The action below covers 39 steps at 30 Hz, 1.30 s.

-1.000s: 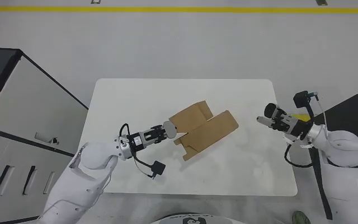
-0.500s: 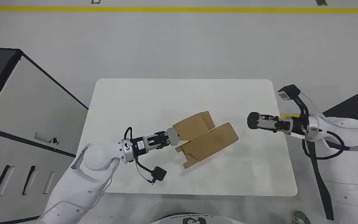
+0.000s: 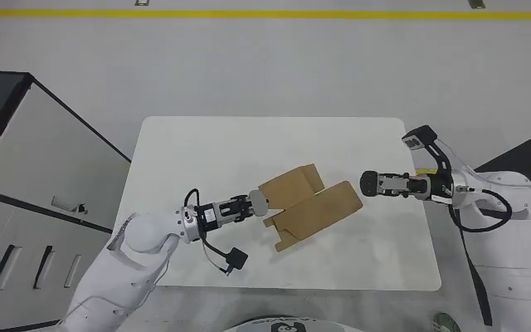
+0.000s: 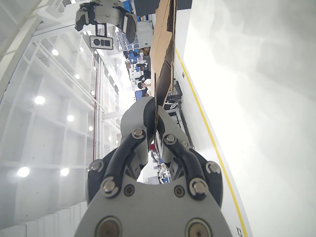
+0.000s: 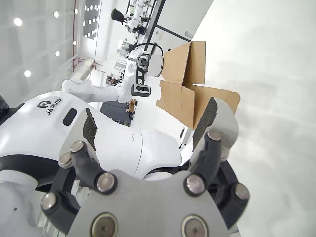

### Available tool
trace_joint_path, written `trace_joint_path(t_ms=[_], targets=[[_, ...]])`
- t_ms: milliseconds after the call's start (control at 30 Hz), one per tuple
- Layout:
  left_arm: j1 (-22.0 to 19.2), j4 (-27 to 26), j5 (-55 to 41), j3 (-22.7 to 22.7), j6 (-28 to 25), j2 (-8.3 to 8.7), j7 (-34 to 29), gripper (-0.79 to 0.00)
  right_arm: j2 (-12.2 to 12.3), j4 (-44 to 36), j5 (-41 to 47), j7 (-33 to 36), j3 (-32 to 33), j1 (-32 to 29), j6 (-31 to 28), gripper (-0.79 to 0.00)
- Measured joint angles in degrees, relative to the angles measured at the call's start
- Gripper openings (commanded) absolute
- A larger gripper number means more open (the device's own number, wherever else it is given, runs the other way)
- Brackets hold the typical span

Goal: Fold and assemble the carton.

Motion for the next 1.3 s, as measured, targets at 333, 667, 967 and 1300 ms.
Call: trace_joint_path(t_ms=[333, 667, 967, 1300], targets=[[-1.7, 1.6, -2.0, 1.0, 0.5, 0.03, 1.2, -0.785, 0.2, 2.9, 0.0, 0.0, -6.9, 6.5, 1.3, 0.000], [-2.2, 2.1, -2.6, 1.7, 0.9, 0.13, 0.9, -0.785, -0.1, 7.2, 0.9, 0.0, -13.8, 12.1, 0.1, -0.055], [-2.5, 1.8, -2.2, 2.3, 0.4, 0.29, 0.8, -0.785, -0.2, 9.3, 1.6, 0.0, -18.9, 15.2, -1.1, -0.065], [-2.8, 2.1, -5.6, 2.7, 1.2, 0.35, 2.0, -0.785, -0.1, 12.1, 1.9, 0.0, -22.9, 17.4, -1.6, -0.145]])
